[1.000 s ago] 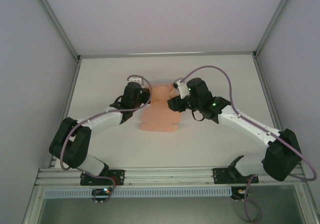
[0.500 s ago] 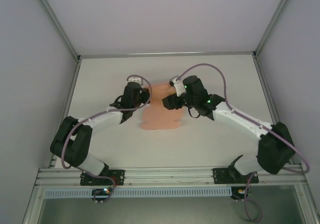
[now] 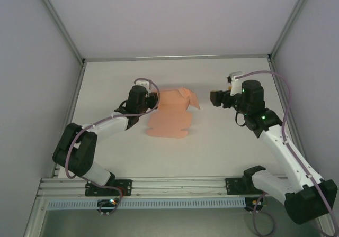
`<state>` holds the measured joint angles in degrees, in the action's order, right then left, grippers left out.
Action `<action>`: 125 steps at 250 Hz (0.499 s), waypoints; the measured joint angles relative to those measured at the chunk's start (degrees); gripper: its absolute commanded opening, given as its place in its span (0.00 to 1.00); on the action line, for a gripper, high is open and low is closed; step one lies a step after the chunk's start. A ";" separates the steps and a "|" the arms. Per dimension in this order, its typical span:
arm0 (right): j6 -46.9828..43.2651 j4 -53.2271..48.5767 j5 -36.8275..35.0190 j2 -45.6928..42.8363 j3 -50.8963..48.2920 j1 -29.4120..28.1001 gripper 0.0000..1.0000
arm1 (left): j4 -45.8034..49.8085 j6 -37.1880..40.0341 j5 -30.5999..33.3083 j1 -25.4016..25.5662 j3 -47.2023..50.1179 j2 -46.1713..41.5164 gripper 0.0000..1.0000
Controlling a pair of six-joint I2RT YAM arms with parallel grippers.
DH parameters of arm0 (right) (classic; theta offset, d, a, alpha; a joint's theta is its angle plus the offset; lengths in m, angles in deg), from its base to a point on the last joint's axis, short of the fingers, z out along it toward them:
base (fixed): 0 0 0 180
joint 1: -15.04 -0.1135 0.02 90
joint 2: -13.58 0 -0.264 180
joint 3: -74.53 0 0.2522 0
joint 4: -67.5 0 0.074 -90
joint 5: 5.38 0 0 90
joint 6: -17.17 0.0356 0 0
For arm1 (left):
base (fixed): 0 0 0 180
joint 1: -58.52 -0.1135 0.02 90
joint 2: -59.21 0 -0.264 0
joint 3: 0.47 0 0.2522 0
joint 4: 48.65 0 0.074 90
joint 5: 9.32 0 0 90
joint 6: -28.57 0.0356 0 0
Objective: Assemble paper box
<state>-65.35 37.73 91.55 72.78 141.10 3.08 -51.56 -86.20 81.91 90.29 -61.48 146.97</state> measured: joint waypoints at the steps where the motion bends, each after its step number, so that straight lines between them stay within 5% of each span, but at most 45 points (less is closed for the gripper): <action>1: -0.09 -0.09 0.04 0.17 0.07 0.15 0.81 | -0.04 0.04 -0.04 0.00 0.00 0.00 0.00; 52: -3.67 -2.54 10.08 12.28 2.34 2.34 0.75 | -0.33 0.61 -1.14 0.00 0.00 -0.07 0.00; 125: -8.15 -1.86 25.62 19.85 4.13 -2.99 0.72 | -0.42 0.63 -1.73 -0.04 0.00 -0.07 0.00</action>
<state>-73.50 35.87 117.17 92.63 145.23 0.08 -51.97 -85.57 80.19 90.24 -61.48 146.91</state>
